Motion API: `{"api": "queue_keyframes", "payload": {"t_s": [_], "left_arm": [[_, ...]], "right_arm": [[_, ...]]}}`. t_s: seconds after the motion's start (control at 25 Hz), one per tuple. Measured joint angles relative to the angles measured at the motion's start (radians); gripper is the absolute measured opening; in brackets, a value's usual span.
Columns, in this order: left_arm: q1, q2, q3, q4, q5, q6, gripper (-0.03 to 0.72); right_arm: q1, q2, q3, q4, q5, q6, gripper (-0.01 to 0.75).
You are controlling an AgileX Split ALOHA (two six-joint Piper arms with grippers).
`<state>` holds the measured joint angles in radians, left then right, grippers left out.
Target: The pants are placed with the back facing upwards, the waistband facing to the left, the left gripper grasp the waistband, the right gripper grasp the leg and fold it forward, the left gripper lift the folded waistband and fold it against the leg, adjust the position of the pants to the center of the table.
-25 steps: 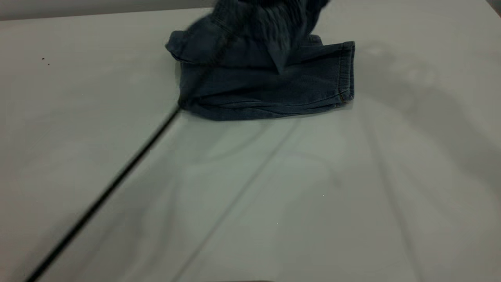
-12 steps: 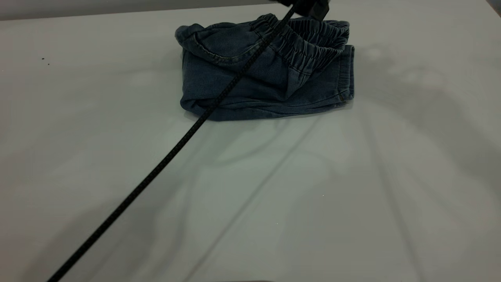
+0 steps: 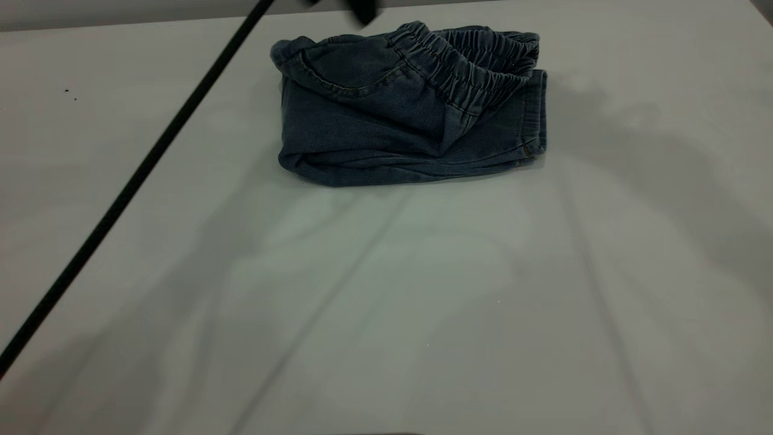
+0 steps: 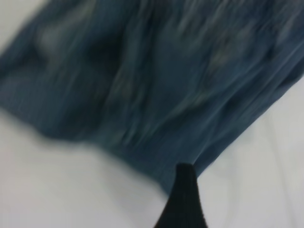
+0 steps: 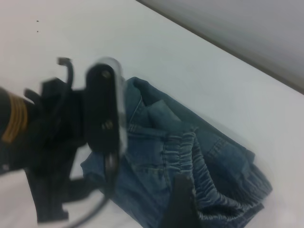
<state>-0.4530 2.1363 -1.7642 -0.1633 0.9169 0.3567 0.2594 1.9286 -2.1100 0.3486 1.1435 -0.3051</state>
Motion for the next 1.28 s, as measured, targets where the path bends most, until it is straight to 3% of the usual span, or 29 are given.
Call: {"api": "queue_keyframes", "payload": {"t_s": [0.2,0.48,0.56,0.8,0.92,1.08,1.28], "left_arm": [[0.018,0.045,0.000,0.104,0.022,-0.105,0.566],[0.018,0.167,0.000,0.125,-0.071,-0.157,0.566],[0.018,0.199,0.000,0.125,-0.166,-0.179,0.566],[-0.011,0.268,0.000,0.078,-0.659,-0.225,0.566],[-0.056,0.267,0.000,0.065,-0.779,-0.223,0.566],[-0.092,0.266,0.000,0.059,-0.731,-0.142,0.566],[-0.084,0.283,0.000,0.059,-0.674,-0.044,0.566]], "right_arm": [[0.000,0.000,0.000,0.000,0.005,0.000,0.510],[0.000,0.000,0.000,0.000,0.006,0.000,0.510],[0.000,0.000,0.000,0.000,0.010,0.000,0.510],[0.000,0.000,0.000,0.002,0.014,0.000,0.510],[0.000,0.000,0.000,0.004,0.014,0.000,0.510],[0.000,0.000,0.000,0.005,0.016,0.000,0.510],[0.000,0.000,0.000,0.005,0.025,0.000,0.510]]}}
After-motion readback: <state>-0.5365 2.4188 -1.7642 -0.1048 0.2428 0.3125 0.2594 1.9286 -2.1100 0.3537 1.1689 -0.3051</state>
